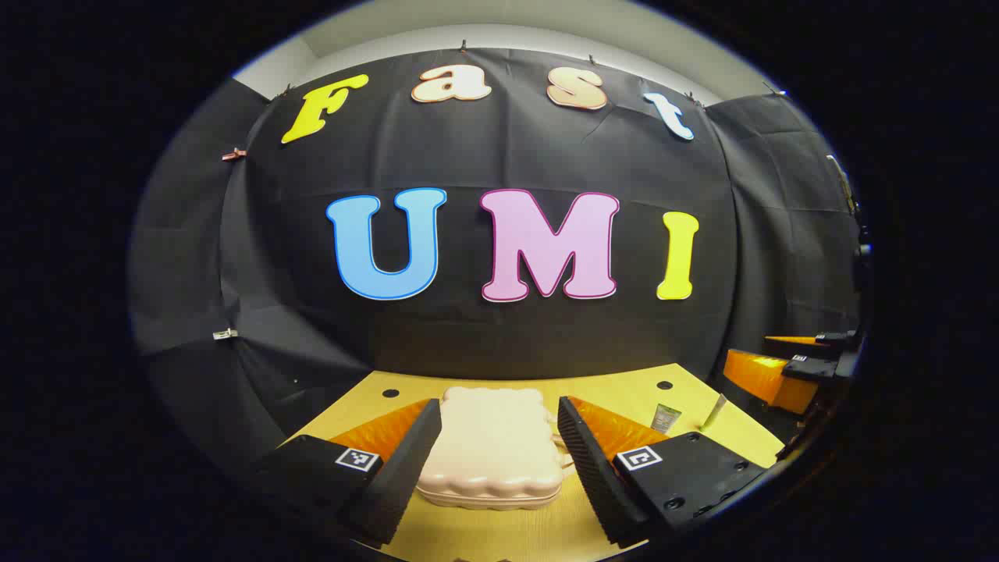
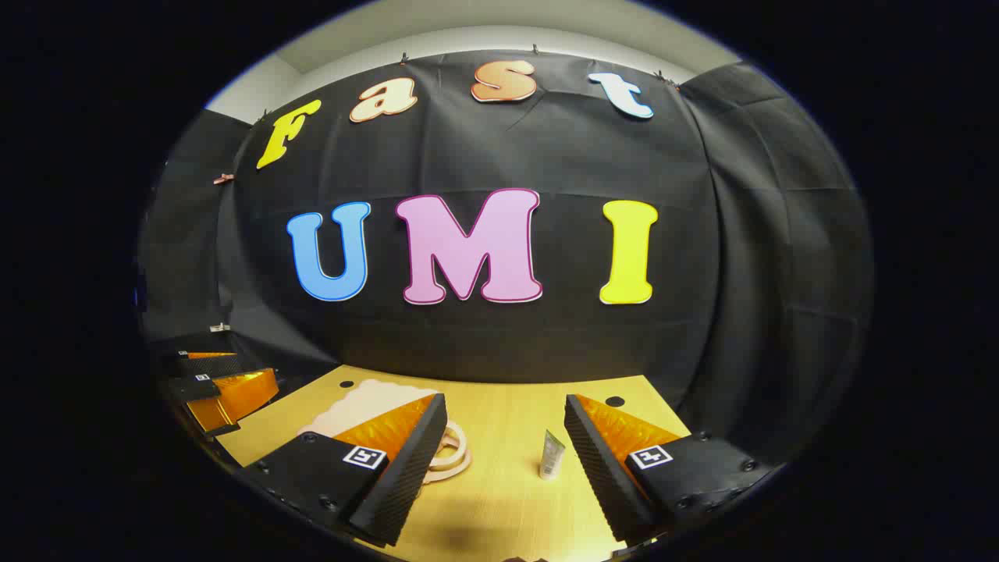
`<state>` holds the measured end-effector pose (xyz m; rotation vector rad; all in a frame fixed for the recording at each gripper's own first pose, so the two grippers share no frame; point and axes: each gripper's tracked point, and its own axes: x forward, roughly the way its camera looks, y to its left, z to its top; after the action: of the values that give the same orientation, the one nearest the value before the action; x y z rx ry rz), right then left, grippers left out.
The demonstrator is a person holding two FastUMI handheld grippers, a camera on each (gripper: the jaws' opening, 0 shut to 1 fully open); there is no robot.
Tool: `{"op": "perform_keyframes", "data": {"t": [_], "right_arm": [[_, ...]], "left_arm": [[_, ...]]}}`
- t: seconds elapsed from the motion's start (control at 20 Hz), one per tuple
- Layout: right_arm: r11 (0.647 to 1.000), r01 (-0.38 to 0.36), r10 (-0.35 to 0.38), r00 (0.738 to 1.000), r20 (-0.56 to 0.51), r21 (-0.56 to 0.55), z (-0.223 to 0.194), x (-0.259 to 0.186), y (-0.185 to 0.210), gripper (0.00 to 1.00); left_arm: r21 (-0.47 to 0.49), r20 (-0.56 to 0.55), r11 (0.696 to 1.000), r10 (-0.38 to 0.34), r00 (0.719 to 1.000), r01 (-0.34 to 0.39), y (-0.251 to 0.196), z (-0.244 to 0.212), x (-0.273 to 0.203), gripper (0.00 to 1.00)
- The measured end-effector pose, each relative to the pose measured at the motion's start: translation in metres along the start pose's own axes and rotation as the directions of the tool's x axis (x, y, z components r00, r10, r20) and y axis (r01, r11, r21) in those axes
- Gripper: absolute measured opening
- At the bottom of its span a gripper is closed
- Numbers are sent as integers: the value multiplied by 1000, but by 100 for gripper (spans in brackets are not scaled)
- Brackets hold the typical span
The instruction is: First open the suitcase, pack the skin care products into it, and then close the suitcase.
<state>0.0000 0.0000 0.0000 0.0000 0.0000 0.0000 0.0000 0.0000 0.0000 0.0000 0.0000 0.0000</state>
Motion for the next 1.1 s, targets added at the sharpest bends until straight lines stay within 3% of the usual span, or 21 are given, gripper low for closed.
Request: {"op": "perform_keyframes", "data": {"t": [0.5, 0.85, 1.1], "right_arm": [[988, 150, -149, 988, 35, -34, 7, -34, -15, 96], [983, 183, -182, 983, 31, -16, 2, -40, -9, 96], [982, 189, -188, 982, 30, -22, 6, -40, -17, 96]], "left_arm": [[-50, -7, 995, -84, 996, 84, 17, -13, 8, 95], [-42, 2, 994, -105, 994, 105, 27, -13, 3, 95], [-90, -21, 978, -193, 981, 190, -11, -20, 16, 96]]}}
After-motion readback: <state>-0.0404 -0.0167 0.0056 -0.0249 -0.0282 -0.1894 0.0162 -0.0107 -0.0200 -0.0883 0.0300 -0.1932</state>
